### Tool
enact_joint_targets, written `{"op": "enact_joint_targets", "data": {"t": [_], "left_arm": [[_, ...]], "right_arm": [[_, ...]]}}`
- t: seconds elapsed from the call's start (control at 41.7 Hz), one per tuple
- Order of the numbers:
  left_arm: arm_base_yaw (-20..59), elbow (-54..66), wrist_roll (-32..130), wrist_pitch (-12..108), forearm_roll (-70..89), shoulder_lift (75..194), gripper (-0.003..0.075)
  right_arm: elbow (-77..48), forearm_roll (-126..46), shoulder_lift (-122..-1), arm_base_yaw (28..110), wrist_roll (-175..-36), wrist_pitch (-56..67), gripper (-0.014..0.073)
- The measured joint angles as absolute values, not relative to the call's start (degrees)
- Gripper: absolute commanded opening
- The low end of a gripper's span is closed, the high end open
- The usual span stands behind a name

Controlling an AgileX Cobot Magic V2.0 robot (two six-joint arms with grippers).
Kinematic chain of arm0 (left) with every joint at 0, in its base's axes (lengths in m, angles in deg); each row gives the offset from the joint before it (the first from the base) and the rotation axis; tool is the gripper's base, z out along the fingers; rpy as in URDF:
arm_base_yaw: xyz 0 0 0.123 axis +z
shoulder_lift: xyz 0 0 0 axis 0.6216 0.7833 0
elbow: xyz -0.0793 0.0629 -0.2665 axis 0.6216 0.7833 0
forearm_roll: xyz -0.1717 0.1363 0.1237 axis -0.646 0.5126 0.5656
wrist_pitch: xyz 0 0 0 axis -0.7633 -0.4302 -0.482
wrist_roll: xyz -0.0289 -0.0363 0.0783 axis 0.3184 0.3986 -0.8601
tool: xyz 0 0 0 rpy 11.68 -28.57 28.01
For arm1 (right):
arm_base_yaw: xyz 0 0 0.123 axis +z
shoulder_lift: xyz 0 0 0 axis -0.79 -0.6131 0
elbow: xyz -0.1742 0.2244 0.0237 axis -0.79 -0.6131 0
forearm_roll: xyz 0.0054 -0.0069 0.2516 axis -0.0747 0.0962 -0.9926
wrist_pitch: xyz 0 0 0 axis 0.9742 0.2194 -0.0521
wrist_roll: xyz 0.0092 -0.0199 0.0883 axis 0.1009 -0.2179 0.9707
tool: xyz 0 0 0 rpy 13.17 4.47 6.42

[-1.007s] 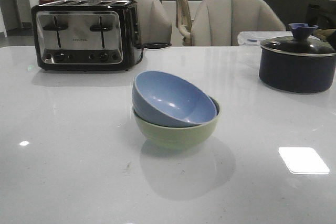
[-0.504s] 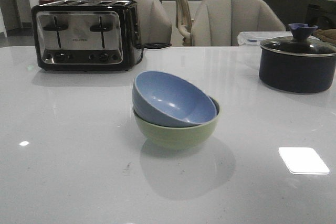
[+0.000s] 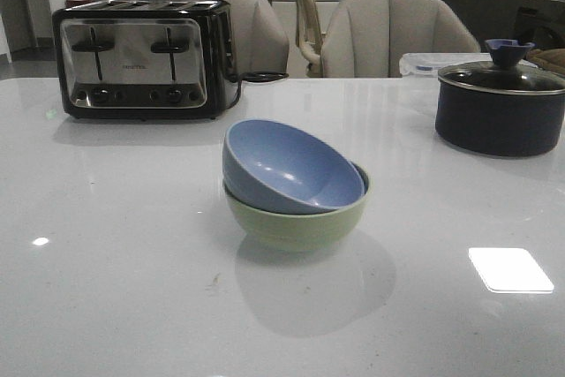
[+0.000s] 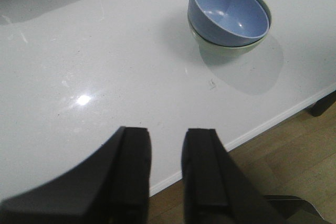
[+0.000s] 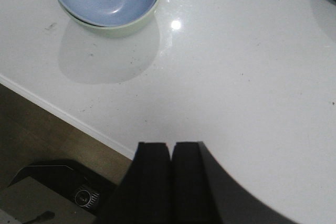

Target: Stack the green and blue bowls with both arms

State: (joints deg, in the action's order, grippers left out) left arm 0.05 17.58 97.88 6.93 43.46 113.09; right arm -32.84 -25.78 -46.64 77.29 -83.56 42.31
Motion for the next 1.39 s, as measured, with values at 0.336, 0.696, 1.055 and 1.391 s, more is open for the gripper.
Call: {"op": "enact_joint_targets", "data": {"t": [0.336, 0.696, 1.055, 1.391], "left_arm": [[0.1, 17.6, 98.5, 6.9, 43.5, 113.1, 0.0100], [0.2, 17.9, 98.5, 7.4, 43.7, 112.4, 0.0101], [19.2, 33.9, 87.4, 28.6, 40.0, 98.1, 0.0102], [32.8, 56.7, 86.0, 46.1, 37.5, 80.5, 0.0102]], "right_arm": [[-32.8, -25.8, -46.6, 77.3, -83.2, 42.4, 0.0034], [-32.8, -25.8, -46.6, 77.3, -83.2, 42.6, 0.0034], [-32.8, -25.8, -46.6, 77.3, -83.2, 42.7, 0.0034], [-32.8, -25.8, -46.6, 77.3, -83.2, 42.7, 0.0034]]}}
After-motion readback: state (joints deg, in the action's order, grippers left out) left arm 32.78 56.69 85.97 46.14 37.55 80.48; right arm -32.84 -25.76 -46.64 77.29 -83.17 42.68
